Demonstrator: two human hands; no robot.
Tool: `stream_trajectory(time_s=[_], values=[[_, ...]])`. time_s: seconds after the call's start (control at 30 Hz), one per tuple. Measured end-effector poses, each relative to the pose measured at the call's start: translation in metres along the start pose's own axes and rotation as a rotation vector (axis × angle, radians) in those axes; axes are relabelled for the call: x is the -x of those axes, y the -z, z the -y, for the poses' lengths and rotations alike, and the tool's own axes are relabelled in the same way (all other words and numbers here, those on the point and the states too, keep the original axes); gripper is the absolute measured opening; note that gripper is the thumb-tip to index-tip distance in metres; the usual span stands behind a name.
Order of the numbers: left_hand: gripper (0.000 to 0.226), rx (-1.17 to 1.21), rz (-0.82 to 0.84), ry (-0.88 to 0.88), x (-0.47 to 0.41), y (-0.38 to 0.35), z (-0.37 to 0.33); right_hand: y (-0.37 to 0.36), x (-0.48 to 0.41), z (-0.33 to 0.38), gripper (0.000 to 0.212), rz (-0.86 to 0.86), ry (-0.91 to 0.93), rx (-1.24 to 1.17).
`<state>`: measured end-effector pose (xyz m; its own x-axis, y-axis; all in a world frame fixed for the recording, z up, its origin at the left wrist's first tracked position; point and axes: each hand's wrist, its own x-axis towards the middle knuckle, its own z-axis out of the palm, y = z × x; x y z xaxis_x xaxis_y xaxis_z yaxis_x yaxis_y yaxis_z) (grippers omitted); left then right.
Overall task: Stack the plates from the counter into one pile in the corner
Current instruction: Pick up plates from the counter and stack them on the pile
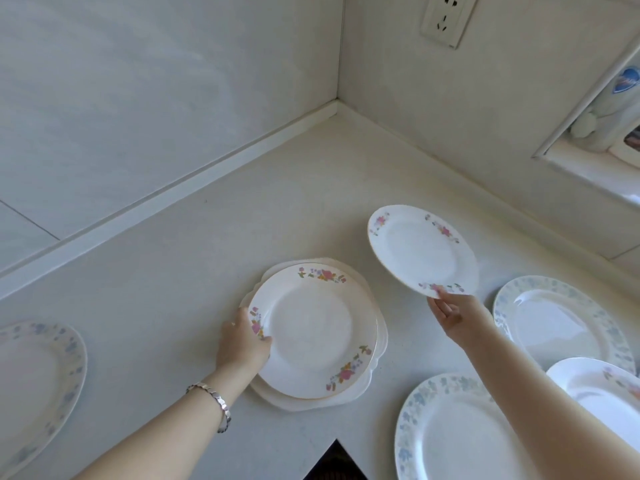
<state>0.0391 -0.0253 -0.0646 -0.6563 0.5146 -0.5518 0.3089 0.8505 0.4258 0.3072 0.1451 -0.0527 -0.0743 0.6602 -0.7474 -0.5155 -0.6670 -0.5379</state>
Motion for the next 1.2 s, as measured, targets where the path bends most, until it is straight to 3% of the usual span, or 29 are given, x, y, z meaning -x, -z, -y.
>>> stream_trajectory(time_s=[0.13,0.37,0.47,0.6,0.7,0.83,0.93,1.1,1.2], values=[[0.057,0.101,0.012,-0.02,0.003,0.002,0.003,0.004,0.039,-0.02,0.029,0.115,0.014,0.296],[0.028,0.373,0.045,-0.034,0.012,0.013,0.006,0.006,0.066,-0.082,0.035,0.215,-0.054,0.595],[0.044,0.386,0.041,-0.034,0.012,0.012,0.011,0.001,0.067,-0.096,0.036,0.205,-0.062,0.666],[0.034,0.316,0.036,-0.092,0.013,0.011,0.01,-0.001,0.07,-0.106,0.033,0.18,-0.039,0.713],[0.031,0.265,0.022,-0.123,0.012,0.008,0.014,-0.003,0.07,-0.111,0.014,0.139,0.112,1.009],[0.024,0.172,-0.004,-0.148,0.009,0.004,0.013,0.002,0.064,-0.114,0.029,0.067,0.257,1.519],[0.029,0.149,-0.023,-0.145,0.007,0.002,0.013,0.001,0.057,-0.114,0.035,0.027,0.291,1.722],[0.039,0.132,-0.038,-0.145,0.004,0.0,0.012,-0.003,0.049,-0.111,0.039,0.024,0.277,1.783],[0.043,0.05,-0.033,-0.119,0.005,0.0,0.01,-0.003,0.048,-0.113,0.043,0.045,0.22,1.69]])
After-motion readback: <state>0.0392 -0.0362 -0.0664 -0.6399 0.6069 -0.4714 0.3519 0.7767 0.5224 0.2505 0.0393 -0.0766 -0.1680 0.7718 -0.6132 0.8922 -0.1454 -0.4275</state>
